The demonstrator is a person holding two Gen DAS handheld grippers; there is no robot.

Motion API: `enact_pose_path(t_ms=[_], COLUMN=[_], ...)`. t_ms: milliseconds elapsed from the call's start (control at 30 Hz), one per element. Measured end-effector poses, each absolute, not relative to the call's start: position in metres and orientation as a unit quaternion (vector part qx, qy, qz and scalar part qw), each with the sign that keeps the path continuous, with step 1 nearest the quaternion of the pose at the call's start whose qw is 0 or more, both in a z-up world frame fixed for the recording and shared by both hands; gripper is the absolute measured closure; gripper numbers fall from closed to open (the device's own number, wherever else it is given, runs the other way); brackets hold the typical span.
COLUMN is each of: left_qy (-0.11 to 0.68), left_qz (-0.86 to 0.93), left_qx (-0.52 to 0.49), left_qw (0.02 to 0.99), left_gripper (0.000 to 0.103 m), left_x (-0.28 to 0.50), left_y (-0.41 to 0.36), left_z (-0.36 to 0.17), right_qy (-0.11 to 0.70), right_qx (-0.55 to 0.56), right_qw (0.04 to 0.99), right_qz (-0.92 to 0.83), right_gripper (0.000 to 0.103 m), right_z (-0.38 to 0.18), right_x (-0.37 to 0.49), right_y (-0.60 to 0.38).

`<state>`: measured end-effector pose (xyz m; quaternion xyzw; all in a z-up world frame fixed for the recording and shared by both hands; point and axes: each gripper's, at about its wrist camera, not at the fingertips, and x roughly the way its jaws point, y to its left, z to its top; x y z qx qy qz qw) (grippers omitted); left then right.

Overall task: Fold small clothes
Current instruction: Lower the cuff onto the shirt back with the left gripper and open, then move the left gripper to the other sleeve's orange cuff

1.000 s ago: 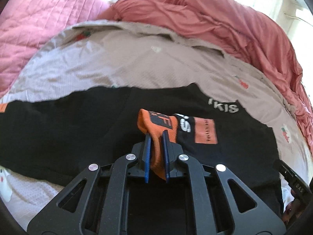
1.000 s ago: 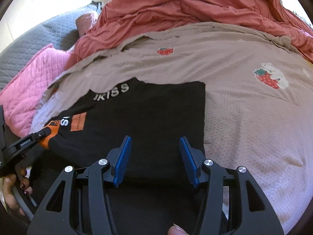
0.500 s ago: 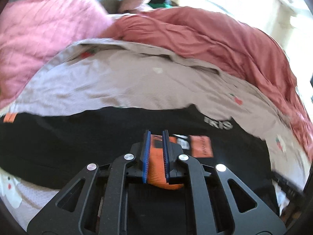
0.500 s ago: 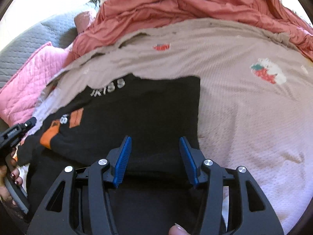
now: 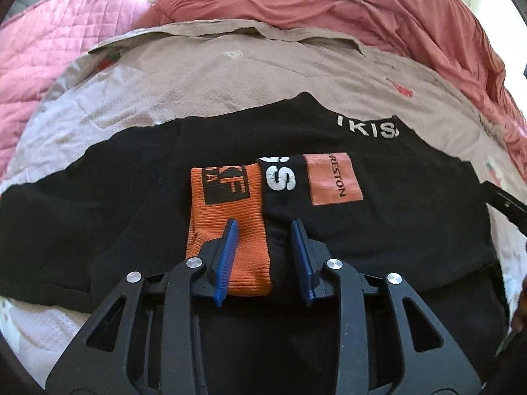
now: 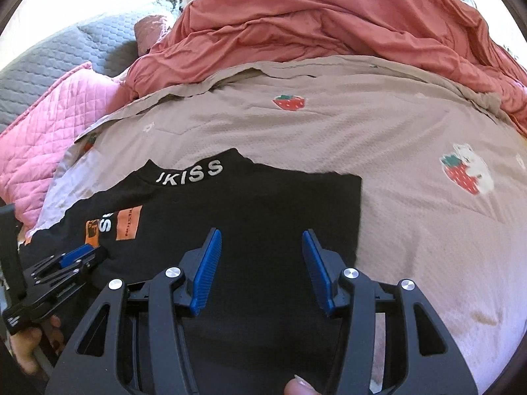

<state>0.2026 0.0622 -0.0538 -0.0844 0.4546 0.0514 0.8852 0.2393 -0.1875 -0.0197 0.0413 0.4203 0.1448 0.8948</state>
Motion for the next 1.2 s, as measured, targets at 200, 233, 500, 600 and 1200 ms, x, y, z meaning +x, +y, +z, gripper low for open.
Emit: enact_pose_path(t_ms=[200, 233, 500, 600, 1200], left_qy=[0.455, 0.455, 0.445, 0.435, 0.398], left_qz=[0.049, 0.049, 0.059, 0.059, 0.085], left_qx=[-0.092, -0.092, -0.099, -0.105, -0.076], left_qw=[0.885, 0.885, 0.888, 0.892, 0.910], left_gripper=[0.077, 0.077, 0.068, 0.063, 0.030], left_x=[0.204, 0.204, 0.200, 0.196, 0.173], left_y=[0.063, 0.063, 0.069, 0.072, 0.075], left_z=[-0.054, -0.053, -0.045, -0.036, -0.015], right_qy=[0.470, 0.490, 0.452, 0.453, 0.469], right_qx=[0.030, 0.031, 0.023, 0.019, 0.042], right_qw=[0.874, 0.864, 0.879, 0.874, 0.862], right_qz=[0.121, 0.116, 0.148, 0.177, 0.191], right_gripper=[0.027, 0.027, 0.026, 0.026, 0.025], right_z=[-0.048, -0.059, -0.043, -0.039, -0.034], right_x=[0.278, 0.285, 0.256, 0.233, 0.201], right_y=[-0.183, -0.184, -0.170, -0.163, -0.169])
